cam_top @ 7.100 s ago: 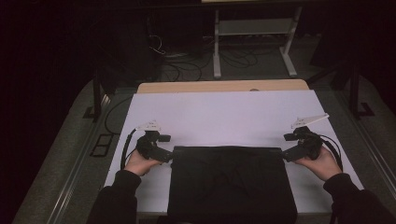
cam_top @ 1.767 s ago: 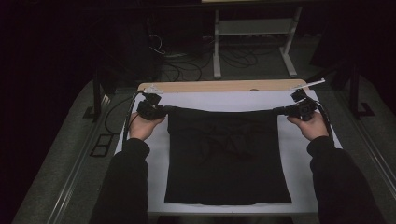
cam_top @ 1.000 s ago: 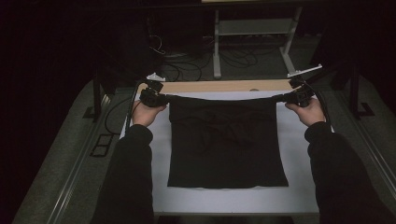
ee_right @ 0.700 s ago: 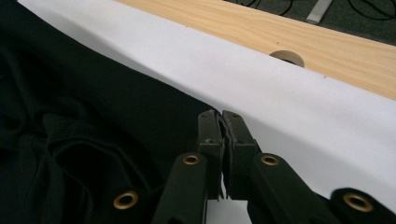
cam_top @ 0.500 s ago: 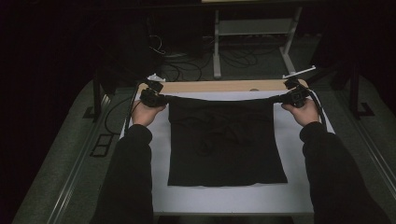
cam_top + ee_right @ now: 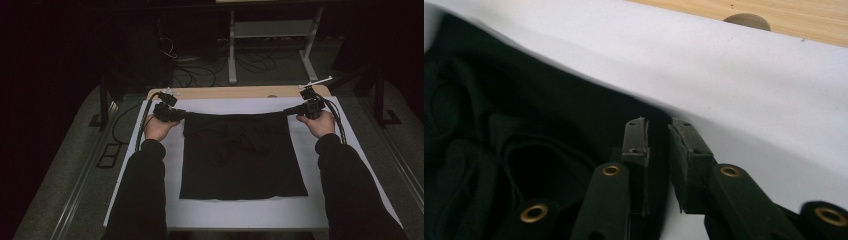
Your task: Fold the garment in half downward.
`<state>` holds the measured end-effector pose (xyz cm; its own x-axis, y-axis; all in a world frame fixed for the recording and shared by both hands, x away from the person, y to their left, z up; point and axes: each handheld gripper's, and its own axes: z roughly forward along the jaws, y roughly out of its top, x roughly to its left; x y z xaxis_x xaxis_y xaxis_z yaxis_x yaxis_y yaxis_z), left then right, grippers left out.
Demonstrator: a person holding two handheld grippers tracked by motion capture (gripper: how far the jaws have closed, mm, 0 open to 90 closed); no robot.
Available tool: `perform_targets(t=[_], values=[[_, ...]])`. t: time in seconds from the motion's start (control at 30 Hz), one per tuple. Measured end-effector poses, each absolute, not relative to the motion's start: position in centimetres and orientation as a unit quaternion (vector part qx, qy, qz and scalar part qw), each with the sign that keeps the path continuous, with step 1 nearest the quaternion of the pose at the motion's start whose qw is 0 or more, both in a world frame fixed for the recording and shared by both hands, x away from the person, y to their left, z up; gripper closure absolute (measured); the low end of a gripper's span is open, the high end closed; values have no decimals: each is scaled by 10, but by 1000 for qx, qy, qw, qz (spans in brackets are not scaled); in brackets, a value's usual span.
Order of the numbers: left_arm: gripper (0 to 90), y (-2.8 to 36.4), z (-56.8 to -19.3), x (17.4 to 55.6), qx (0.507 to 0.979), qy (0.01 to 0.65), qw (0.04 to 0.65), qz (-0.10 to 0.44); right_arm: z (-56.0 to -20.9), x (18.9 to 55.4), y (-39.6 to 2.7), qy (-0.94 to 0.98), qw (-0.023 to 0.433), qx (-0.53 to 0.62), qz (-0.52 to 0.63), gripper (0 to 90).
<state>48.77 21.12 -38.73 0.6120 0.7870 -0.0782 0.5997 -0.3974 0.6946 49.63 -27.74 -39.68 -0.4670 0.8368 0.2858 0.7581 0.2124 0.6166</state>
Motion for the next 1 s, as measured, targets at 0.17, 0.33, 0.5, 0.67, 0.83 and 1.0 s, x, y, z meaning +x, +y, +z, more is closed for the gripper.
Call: perform_targets(t=[0.17,0.33,0.5,0.67,0.83,1.0], values=[[491,217,-385,486,812,436,367,122,-393,494,-277,776,54,506,371,617],[380,220,-380,483,806,441,378,115,-386,490,-277,774,74,502,379,444],[278,218,-375,480,802,435,396,105,-379,486,-277,776,75,492,387,322],[144,213,-370,476,805,422,407,85,-373,481,-274,778,93,485,389,127],[11,207,-368,471,817,399,411,72,-367,476,-271,779,108,477,392,0],[0,202,-367,466,820,379,423,67,-360,471,-267,783,103,463,402,0]])
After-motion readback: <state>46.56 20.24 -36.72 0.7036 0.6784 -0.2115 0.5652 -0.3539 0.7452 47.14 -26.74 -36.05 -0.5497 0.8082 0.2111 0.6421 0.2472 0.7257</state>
